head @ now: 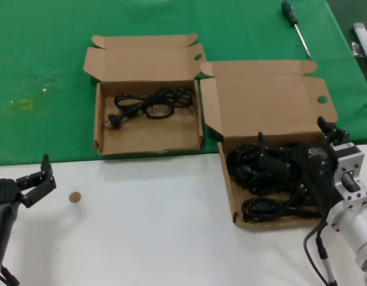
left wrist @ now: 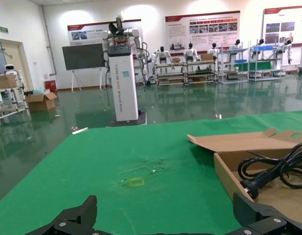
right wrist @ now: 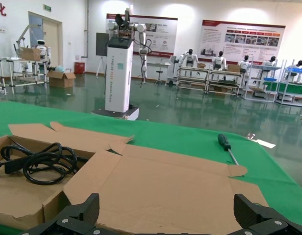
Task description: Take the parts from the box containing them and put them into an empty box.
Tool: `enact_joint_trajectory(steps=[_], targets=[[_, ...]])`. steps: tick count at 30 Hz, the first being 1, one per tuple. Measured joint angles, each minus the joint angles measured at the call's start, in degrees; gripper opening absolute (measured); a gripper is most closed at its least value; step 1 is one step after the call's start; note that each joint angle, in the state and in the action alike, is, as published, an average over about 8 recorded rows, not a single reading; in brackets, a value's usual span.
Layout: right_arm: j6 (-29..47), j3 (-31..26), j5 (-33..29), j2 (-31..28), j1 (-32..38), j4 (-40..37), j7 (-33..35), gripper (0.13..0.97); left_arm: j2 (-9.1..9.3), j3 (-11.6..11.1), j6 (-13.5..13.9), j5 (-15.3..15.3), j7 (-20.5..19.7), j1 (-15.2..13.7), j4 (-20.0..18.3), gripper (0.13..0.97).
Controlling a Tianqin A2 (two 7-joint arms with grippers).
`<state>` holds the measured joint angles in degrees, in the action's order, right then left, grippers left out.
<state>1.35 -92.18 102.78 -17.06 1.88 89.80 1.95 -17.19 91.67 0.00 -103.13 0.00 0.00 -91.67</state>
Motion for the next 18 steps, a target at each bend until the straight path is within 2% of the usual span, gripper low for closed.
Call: enact_joint_trajectory(steps=[18], targets=[[0.0, 0.0, 0.0, 0.0, 0.0, 0.0, 0.0, 0.966, 0.00, 0.0, 0.0, 0.0, 0.0, 0.0, 0.0, 0.966]])
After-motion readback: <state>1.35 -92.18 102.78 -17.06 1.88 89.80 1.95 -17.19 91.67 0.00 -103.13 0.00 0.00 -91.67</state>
